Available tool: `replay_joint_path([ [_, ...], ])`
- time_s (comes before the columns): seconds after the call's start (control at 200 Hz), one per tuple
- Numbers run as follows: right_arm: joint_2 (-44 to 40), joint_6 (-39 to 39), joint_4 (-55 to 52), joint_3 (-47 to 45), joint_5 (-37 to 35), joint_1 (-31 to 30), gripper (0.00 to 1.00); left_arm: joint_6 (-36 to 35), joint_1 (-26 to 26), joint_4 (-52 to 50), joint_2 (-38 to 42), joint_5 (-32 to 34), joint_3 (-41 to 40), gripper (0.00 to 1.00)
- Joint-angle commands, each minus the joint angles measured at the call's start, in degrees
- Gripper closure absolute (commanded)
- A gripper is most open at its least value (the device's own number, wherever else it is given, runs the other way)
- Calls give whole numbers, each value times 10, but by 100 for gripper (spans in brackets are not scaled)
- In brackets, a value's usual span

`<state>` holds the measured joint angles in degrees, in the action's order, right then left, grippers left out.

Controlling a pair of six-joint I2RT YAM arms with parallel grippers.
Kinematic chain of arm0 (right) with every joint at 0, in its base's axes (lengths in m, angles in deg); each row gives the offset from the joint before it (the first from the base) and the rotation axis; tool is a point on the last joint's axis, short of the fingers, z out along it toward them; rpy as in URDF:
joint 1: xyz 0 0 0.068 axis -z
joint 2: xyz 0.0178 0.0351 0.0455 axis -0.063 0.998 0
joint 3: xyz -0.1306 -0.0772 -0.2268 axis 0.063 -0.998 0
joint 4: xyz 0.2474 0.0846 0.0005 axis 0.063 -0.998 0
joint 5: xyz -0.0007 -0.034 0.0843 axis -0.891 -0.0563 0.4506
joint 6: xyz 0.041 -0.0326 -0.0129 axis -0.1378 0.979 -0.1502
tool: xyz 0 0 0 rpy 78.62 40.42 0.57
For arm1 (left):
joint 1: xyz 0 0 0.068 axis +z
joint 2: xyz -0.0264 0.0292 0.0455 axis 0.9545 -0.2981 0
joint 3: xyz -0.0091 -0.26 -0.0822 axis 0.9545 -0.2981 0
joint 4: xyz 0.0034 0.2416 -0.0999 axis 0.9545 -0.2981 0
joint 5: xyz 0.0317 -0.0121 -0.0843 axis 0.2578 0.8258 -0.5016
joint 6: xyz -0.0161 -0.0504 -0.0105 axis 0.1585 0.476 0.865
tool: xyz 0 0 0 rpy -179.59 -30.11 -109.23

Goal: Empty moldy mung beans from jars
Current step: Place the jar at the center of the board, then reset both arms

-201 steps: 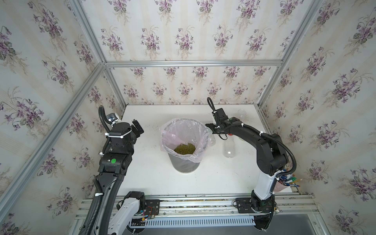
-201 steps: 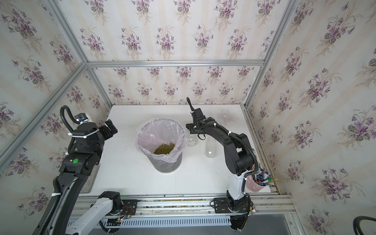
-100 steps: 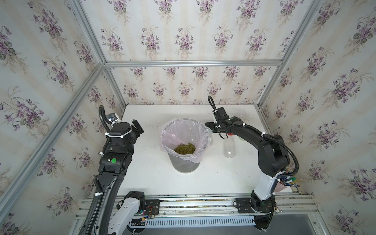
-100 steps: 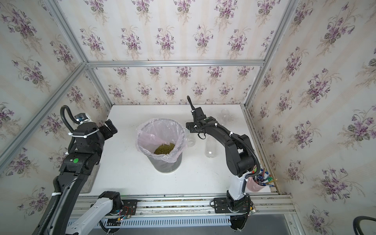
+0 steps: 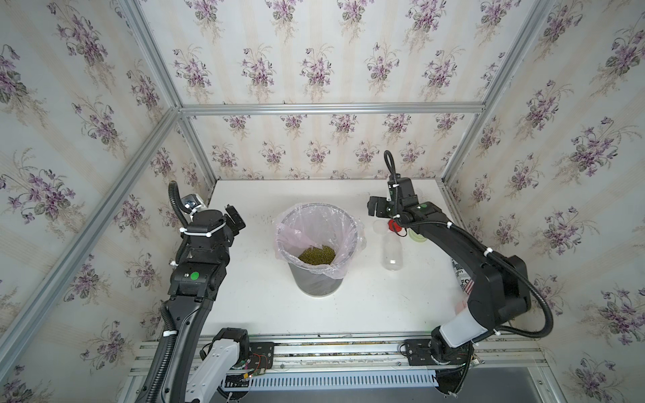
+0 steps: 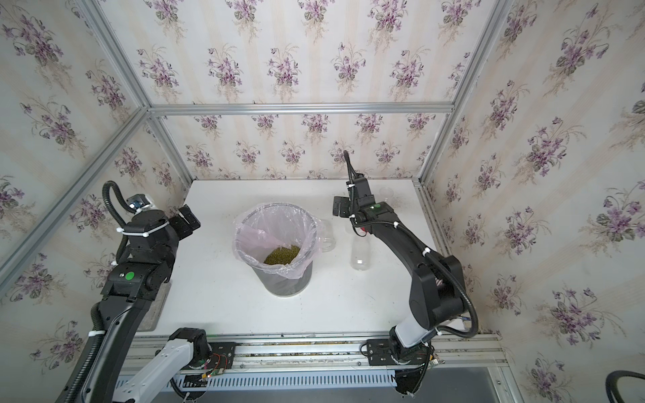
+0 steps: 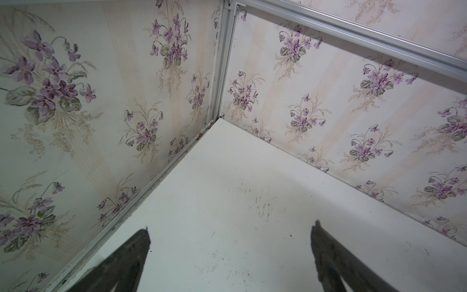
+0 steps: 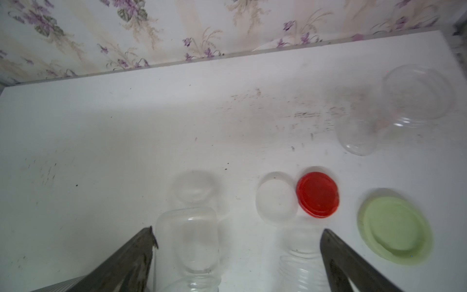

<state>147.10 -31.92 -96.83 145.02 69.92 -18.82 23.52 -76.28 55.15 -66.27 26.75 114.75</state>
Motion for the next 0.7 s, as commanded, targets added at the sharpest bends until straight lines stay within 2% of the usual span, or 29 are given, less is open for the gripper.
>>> replay_joint_path([
  [0.0,-57,-11,60,-34,-81,0,0,1,1,6,0,14,2,0],
  [0.17,-146,-9,93,-101,-194,2,0,2,3,4,2,18,2,0],
  [0.345,-192,-12,97,-150,-213,28,0,4,3,3,2,16,3,0],
  [0.42,-192,-44,60,-152,-239,47,0,4,3,2,1,15,3,0],
  [0.495,-180,-69,18,-150,-236,67,0,5,3,1,2,18,3,0],
  [0.694,-161,-85,-35,-174,-171,84,1,8,3,0,1,12,4,0],
])
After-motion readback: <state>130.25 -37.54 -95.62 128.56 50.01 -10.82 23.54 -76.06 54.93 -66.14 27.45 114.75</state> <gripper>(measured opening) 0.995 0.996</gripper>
